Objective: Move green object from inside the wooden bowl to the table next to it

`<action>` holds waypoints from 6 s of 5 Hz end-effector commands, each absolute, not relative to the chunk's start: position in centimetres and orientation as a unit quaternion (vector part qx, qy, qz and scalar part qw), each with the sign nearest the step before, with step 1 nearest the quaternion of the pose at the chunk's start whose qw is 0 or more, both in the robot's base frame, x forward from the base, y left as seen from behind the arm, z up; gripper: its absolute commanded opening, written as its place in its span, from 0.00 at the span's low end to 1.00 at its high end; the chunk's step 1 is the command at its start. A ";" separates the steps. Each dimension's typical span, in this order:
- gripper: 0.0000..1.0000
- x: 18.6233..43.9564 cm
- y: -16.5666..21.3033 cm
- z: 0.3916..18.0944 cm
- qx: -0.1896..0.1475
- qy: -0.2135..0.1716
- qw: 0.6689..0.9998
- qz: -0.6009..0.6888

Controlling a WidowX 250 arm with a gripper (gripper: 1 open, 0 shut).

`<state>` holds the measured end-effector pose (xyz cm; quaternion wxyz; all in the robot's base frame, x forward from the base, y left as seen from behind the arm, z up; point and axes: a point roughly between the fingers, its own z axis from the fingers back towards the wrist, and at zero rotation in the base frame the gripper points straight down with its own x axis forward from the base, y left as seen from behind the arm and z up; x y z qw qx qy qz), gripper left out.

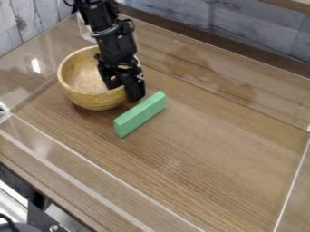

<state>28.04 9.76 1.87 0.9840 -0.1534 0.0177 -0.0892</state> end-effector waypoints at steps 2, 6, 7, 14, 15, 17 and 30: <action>1.00 26.1 7.8 0.2 -0.168 0.069 0.981 -0.072; 1.00 25.7 5.8 0.2 -0.160 0.102 0.973 -0.130; 1.00 25.9 5.7 0.1 -0.162 0.107 0.973 -0.121; 0.00 25.3 1.7 -0.9 -0.152 0.150 0.964 -0.161; 0.00 25.1 1.2 -0.9 -0.149 0.154 0.961 -0.175; 0.00 25.6 1.5 -1.0 -0.140 0.163 0.950 -0.228; 1.00 25.2 3.0 3.3 -0.162 0.094 0.981 -0.045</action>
